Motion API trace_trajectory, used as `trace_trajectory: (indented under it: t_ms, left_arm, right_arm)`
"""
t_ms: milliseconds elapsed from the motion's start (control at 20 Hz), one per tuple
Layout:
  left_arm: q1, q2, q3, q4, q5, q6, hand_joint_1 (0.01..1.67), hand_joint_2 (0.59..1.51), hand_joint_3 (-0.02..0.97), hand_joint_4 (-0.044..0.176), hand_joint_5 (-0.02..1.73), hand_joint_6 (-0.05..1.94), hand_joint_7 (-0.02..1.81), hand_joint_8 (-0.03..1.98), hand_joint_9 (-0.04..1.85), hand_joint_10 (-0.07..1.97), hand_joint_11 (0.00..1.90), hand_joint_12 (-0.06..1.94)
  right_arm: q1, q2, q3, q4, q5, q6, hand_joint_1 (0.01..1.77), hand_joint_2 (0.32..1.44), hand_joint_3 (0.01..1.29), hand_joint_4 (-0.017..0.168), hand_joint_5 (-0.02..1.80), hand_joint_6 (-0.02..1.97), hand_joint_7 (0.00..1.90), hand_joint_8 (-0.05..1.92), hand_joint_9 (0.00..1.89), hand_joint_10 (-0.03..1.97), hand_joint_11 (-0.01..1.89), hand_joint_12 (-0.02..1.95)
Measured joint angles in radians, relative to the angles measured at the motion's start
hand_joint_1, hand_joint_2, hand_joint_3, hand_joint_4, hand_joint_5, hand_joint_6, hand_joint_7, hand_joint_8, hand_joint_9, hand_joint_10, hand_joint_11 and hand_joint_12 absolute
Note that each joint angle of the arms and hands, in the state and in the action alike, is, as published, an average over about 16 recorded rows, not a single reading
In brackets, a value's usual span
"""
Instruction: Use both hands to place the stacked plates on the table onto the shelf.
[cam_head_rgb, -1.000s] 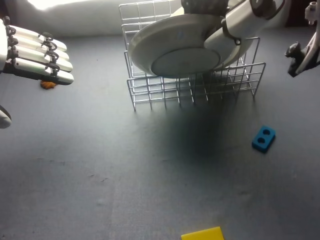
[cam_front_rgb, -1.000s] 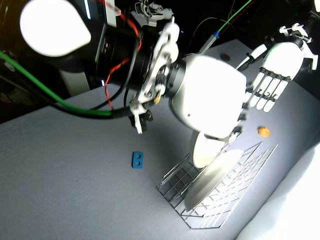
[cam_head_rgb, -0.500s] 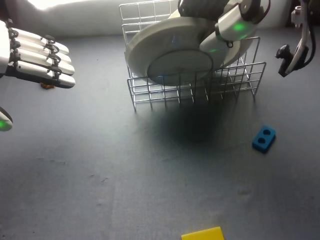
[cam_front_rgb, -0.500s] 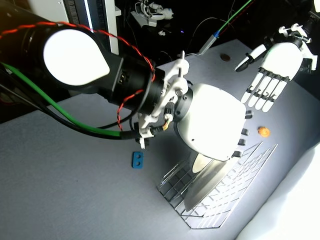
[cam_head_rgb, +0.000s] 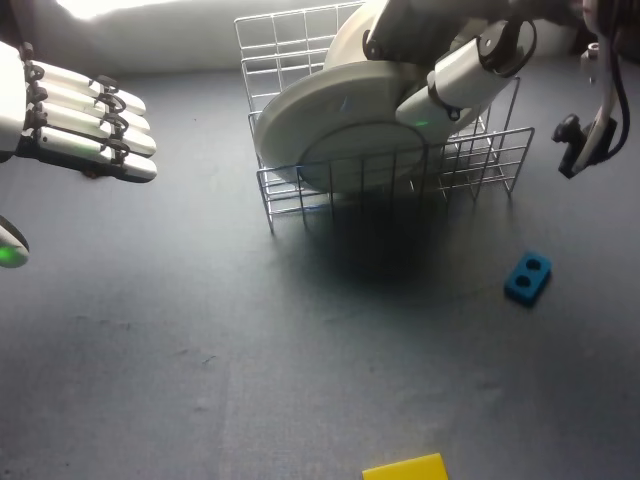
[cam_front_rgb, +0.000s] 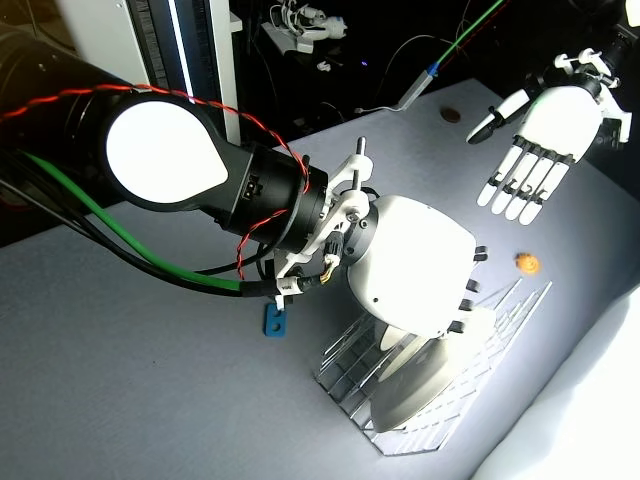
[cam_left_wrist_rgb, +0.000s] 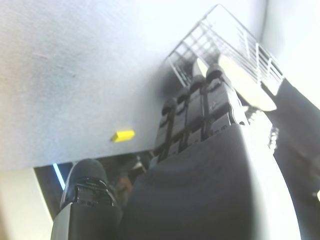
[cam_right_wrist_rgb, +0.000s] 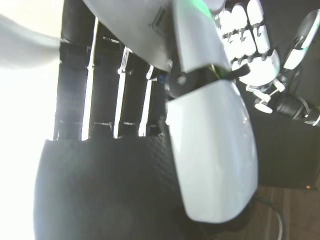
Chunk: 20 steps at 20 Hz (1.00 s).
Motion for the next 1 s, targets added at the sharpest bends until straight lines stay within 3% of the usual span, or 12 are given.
trace_trajectory:
  t_ms: [200, 400, 650, 800, 1000]
  left_arm:
    - [0.005, 0.002, -0.02, -0.015, -0.008, 0.004, 0.02, 1.172, 0.018, 0.002, 0.02, 0.0, 0.02, 0.0, 0.02, 0.01, 0.01, 0.0]
    - [0.011, 0.013, -0.066, -0.035, -0.016, 0.012, 0.02, 1.176, 0.018, 0.002, 0.02, 0.0, 0.02, 0.0, 0.02, 0.01, 0.01, 0.0]
    - [0.014, 0.047, -0.171, -0.058, -0.022, 0.032, 0.02, 1.176, 0.018, 0.002, 0.02, 0.0, 0.01, 0.0, 0.02, 0.01, 0.01, 0.0]
    - [0.004, 0.072, -0.243, -0.068, -0.022, 0.044, 0.02, 1.177, 0.018, 0.002, 0.02, 0.0, 0.02, 0.0, 0.02, 0.01, 0.01, 0.0]
    - [-0.016, 0.104, -0.328, -0.065, -0.011, 0.052, 0.02, 1.176, 0.019, 0.002, 0.02, 0.0, 0.02, 0.0, 0.02, 0.01, 0.01, 0.0]
  right_arm:
    - [-0.003, 0.012, -0.008, 0.009, 0.007, 0.0, 1.21, 1.06, 0.01, -0.003, 0.91, 0.71, 1.09, 0.42, 1.11, 0.25, 0.78, 1.09]
    - [0.007, 0.035, -0.03, 0.018, 0.009, 0.0, 1.13, 1.06, 0.01, -0.003, 0.89, 0.51, 1.06, 0.26, 1.1, 0.07, 0.71, 1.12]
    - [0.031, 0.093, -0.088, 0.019, -0.004, -0.018, 1.05, 1.04, 0.01, -0.006, 0.88, 0.23, 1.03, 0.02, 1.05, 0.04, 0.63, 1.14]
    - [0.045, 0.15, -0.14, 0.02, -0.018, -0.032, 1.01, 1.02, 0.01, -0.007, 0.89, 0.07, 1.02, -0.01, 1.02, 0.03, 0.59, 1.14]
    - [0.058, 0.25, -0.218, 0.022, -0.041, -0.054, 0.99, 1.0, 0.01, -0.007, 0.91, 0.03, 1.01, -0.01, 1.0, 0.02, 0.57, 1.14]
